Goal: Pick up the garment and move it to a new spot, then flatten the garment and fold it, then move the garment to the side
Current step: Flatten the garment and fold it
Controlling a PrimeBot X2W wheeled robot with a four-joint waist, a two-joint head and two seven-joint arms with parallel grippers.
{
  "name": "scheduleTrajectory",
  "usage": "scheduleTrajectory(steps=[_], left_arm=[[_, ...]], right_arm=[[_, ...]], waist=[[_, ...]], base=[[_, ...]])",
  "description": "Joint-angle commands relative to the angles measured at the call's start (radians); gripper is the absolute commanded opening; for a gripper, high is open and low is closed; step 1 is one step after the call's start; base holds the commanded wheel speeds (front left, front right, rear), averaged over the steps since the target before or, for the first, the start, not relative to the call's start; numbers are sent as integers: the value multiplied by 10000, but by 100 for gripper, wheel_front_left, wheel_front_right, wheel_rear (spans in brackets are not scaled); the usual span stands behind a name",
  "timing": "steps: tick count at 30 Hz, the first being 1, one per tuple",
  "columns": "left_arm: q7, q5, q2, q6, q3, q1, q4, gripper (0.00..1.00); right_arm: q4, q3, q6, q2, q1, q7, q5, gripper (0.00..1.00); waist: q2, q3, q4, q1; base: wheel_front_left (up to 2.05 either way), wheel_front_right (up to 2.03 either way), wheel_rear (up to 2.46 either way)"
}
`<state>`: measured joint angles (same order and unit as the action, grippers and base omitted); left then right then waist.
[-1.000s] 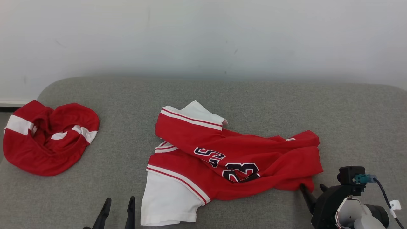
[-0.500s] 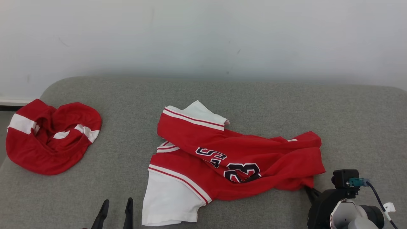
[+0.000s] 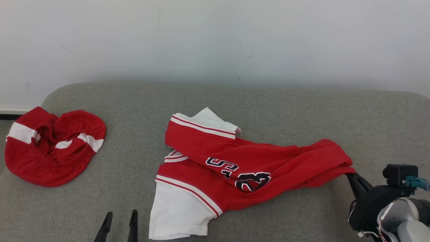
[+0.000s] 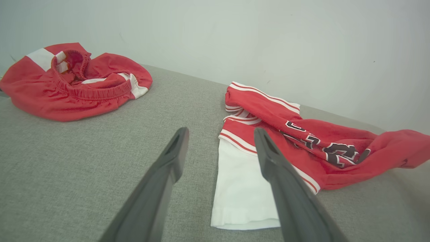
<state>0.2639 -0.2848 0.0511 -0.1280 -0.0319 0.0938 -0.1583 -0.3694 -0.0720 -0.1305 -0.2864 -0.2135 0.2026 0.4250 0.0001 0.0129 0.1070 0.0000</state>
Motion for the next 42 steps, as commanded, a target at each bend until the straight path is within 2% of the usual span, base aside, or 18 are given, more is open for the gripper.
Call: scheduleTrajectory(steps=[1,8,12,15,19,20,21,25,30,34,42], left_arm=[[5,-30,-7,-13,67,132,39,100],[5,-63,-8,-10,96,-28,72,100],[5,-110,-6,-12,62,-109,17,100],[5,-134,-8,-15,54,-190,-15,100],[6,-143,-6,-15,52,-228,-68,100],[5,-148,-6,-16,52,-248,-89,100],[5,-142,-6,-9,51,-268,-107,100],[5,-100,-6,-9,31,-294,-161,100],[5,-81,-7,-12,107,-245,-116,100],[5,-100,-7,-13,134,-263,-43,100],[5,-59,0,-15,-106,-600,70,100]], right_arm=[[347,152,-6,-128,205,145,114,0],[2419,1352,-6,-424,1665,2196,-159,0],[3273,2031,-6,-46,2680,3686,-631,0],[3498,2303,-6,67,3181,4372,-1116,0],[3152,2335,-6,168,3431,4563,-1553,0],[2943,2304,-6,196,3462,4589,-1635,72],[2739,2298,-6,243,3463,4599,-1711,100],[2229,2461,-6,394,3198,4700,-1810,100],[2510,3116,-6,602,2385,4315,-1882,100],[2366,3233,-6,932,1290,4284,-1791,100],[188,3331,-6,916,-647,4034,-2213,100]], waist=[[-1,-15,-50,0],[-1,-101,-142,0],[-1,-152,-164,0],[-1,-198,-193,0],[-1,-221,-222,0],[-1,-225,-225,0],[-1,-223,-226,0],[-1,-204,-197,0],[-1,-218,-234,0],[-1,-351,-272,0],[-1,-799,-32,0]], base=[[0,0,0],[0,0,0],[0,0,0],[0,0,0],[0,0,0],[0,0,0],[0,0,0],[0,0,0],[0,0,0],[0,0,0],[0,0,0]])
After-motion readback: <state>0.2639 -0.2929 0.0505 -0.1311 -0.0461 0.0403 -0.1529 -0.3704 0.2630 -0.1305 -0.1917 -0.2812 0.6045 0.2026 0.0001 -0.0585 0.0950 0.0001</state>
